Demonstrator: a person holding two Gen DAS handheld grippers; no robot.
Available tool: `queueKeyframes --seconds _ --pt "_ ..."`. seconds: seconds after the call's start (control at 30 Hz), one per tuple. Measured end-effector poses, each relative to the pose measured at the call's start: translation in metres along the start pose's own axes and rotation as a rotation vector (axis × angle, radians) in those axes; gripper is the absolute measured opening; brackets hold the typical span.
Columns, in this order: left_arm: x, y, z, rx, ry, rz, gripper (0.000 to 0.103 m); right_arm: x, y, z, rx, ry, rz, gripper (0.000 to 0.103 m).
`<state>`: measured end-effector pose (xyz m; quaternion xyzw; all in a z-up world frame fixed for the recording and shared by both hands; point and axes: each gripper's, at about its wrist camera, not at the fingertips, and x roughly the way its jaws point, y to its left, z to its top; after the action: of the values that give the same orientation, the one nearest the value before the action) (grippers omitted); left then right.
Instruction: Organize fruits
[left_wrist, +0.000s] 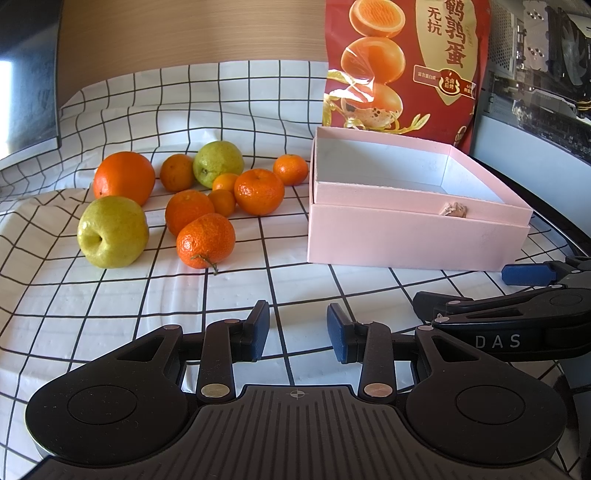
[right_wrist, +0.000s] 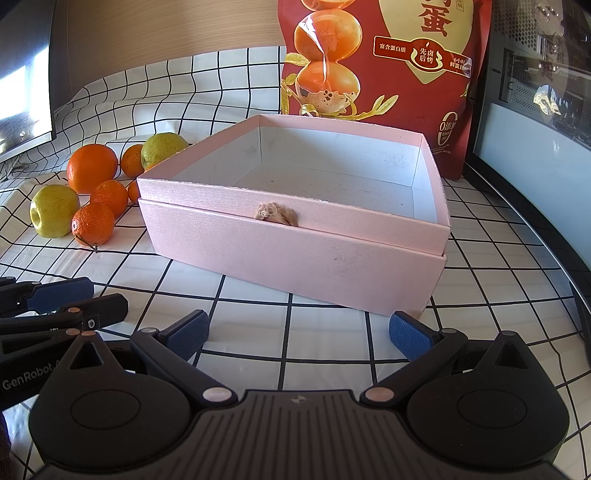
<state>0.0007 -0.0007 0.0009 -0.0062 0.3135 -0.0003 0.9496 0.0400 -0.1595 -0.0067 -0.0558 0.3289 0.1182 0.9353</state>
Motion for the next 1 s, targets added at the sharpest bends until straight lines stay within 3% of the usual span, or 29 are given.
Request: queueKeyframes --seconds 0.23,0.4,0.5,0.6,0.73,0.8,0.87,1.0 --pt "-0.001 0.000 -0.001 0.009 0.001 0.005 0.040 0.001 0.001 -0.003 -0.002 0.003 0.003 0.103" --pt "-0.001 0.005 0.004 0.040 0.032 -0.038 0.039 0.007 0.000 0.009 0.000 0.095 -0.001 0.103" --pt "-0.008 0.019 0.016 0.004 0.068 -0.121 0.039 0.006 0.000 0.016 0.016 0.183 -0.009 0.103" --pt "-0.017 0.036 0.026 -0.016 0.073 -0.155 0.039 0.002 0.003 0.011 0.027 0.186 -0.028 0.103" --pt "-0.029 0.081 0.035 -0.105 0.131 -0.268 0.039 -0.001 0.006 0.011 0.054 0.197 -0.059 0.103" --pt "-0.040 0.108 0.037 -0.151 0.116 -0.239 0.038 0.000 0.011 0.014 0.057 0.224 -0.063 0.103" --pt "-0.050 0.132 0.037 -0.180 0.092 -0.188 0.038 -0.004 0.024 0.016 0.046 0.230 -0.045 0.094" --pt "-0.059 0.188 0.039 -0.256 0.089 -0.062 0.037 -0.025 0.070 0.022 -0.039 0.150 -0.013 0.094"
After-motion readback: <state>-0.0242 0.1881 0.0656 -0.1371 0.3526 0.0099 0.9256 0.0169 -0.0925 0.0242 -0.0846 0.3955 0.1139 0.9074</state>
